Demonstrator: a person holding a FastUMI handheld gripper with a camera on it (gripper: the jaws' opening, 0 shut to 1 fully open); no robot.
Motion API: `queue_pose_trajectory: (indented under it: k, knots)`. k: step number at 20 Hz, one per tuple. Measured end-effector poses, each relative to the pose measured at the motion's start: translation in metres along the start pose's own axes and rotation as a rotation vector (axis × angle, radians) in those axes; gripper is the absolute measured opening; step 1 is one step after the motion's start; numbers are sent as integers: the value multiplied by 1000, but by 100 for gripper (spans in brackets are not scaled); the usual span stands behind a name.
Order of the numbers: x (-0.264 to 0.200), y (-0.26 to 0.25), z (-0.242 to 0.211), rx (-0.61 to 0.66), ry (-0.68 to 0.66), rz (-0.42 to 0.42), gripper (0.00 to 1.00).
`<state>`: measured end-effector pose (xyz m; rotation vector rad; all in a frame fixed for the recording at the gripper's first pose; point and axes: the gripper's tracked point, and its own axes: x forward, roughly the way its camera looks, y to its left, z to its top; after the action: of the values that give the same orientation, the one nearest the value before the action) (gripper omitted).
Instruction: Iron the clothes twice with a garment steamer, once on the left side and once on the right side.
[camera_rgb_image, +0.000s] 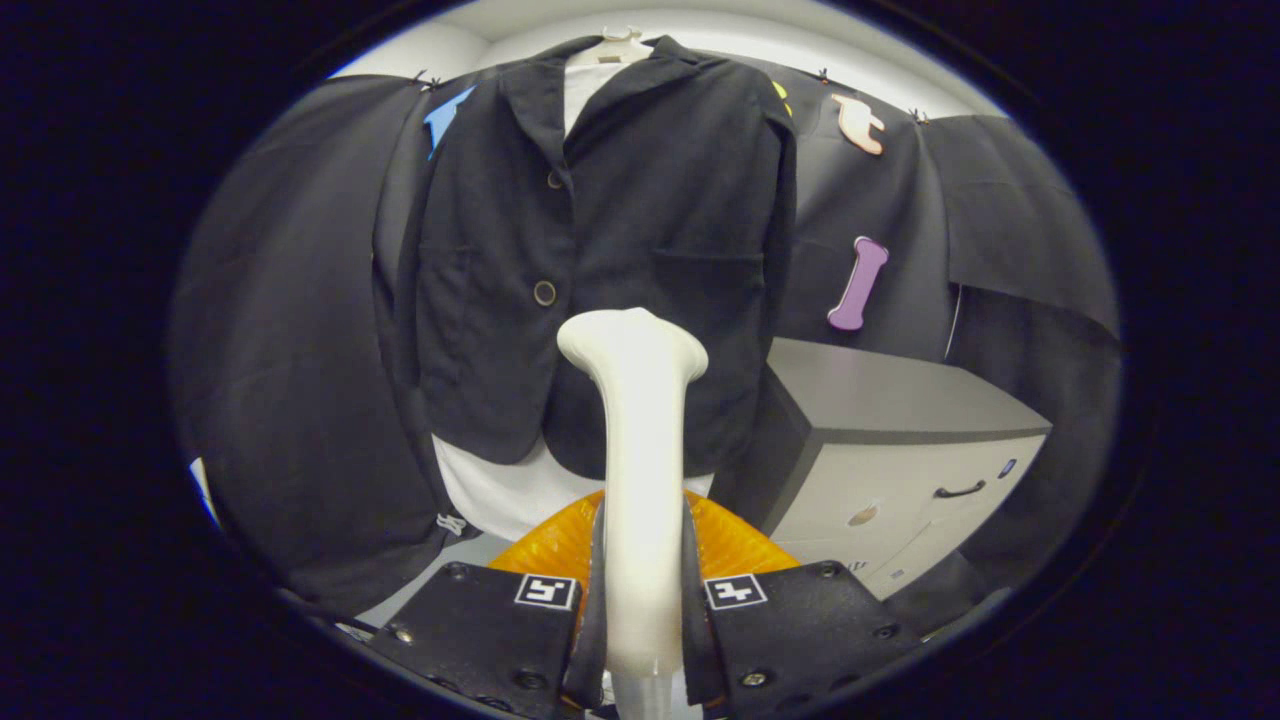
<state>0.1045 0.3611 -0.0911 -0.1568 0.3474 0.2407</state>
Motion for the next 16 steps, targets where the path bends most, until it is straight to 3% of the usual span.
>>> queue_pose_trajectory:
  k: [11, 16]
  knots:
    - [21, -4, -85, 18, 203, 15, 33]
    - [7, -6, -60, 28, 146, 22, 33]
